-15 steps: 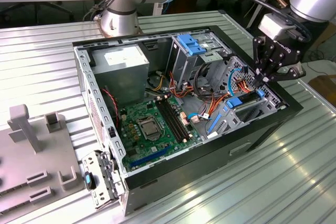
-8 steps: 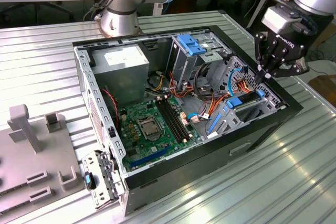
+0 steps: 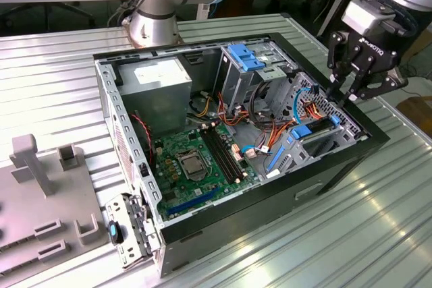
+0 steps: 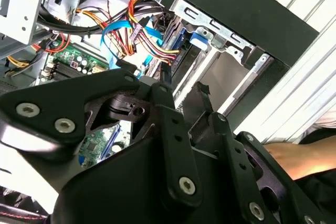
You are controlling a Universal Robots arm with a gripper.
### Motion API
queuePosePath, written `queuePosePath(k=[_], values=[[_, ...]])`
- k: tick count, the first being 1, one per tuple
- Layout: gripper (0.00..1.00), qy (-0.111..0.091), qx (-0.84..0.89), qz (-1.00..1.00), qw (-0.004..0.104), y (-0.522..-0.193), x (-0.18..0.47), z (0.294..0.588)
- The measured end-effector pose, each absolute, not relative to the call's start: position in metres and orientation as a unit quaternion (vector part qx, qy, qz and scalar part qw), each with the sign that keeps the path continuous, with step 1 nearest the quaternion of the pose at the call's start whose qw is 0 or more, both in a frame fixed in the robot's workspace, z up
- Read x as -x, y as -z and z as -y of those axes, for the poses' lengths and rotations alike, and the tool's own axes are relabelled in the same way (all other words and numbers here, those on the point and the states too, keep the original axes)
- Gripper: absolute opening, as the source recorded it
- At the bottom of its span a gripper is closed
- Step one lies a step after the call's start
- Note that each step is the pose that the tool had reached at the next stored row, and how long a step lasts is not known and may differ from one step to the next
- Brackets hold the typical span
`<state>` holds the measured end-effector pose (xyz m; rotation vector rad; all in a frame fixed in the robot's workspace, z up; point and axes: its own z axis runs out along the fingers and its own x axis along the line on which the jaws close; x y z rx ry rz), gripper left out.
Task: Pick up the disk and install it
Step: 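Insert the second disk wire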
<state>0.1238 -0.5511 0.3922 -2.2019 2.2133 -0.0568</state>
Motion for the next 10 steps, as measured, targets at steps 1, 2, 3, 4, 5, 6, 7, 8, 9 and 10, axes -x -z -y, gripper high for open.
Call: queuePosePath(k=[1, 2, 3, 4, 5, 6, 7, 8, 9, 10], values=[[0.36, 0.017, 0.705, -0.709, 0.008, -0.394, -0.124, 0.551], [0.36, 0.016, 0.705, -0.709, 0.007, -0.395, -0.124, 0.551], [0.36, 0.016, 0.705, -0.709, 0.007, -0.395, -0.124, 0.550], [0.36, 0.014, 0.705, -0.709, 0.007, -0.396, -0.124, 0.548], [0.36, 0.012, 0.705, -0.709, 0.006, -0.396, -0.124, 0.547], [0.36, 0.009, 0.705, -0.709, 0.006, -0.396, -0.124, 0.545], [0.36, 0.008, 0.705, -0.709, 0.006, -0.396, -0.124, 0.544], [0.36, 0.006, 0.705, -0.709, 0.005, -0.396, -0.124, 0.542], [0.36, 0.004, 0.705, -0.709, 0.004, -0.396, -0.124, 0.540], [0.36, 0.002, 0.705, -0.709, 0.003, -0.396, -0.124, 0.538]])
